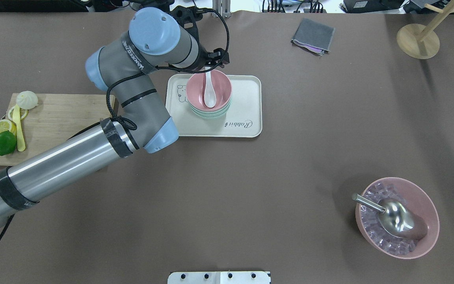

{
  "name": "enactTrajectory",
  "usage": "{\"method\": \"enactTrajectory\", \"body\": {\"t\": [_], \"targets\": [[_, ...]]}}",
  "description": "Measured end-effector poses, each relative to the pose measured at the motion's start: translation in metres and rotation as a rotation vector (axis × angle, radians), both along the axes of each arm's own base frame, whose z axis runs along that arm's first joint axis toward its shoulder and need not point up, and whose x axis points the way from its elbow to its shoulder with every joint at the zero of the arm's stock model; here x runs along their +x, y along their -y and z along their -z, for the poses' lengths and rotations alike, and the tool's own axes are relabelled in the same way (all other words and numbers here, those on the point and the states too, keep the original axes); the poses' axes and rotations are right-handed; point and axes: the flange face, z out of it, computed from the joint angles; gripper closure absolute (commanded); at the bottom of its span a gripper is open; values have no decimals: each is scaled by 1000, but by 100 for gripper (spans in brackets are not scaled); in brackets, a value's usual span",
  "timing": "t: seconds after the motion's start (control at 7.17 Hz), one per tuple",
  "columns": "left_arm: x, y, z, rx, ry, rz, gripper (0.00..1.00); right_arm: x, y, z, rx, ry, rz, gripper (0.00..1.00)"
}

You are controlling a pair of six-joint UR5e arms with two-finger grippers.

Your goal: Stack pink bowl on green and place spoon

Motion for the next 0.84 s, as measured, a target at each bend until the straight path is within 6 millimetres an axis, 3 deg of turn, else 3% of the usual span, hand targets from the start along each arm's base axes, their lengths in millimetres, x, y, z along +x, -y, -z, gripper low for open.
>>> {"method": "enactTrajectory", "body": {"t": [0.14, 0.42, 0.7, 0.84], "targets": [[-36, 10, -9, 7, 59, -68, 3, 0, -2, -4, -10, 1, 0, 0], [-137, 30, -63, 60, 226, -205, 2, 0, -12, -17, -37, -1, 0, 0], [-260, 45, -149, 119, 324, -342, 2, 1, -25, -37, -74, -5, 0, 0], [-324, 45, -204, 149, 344, -403, 2, 1, -30, -48, -95, -5, 0, 0]]}}
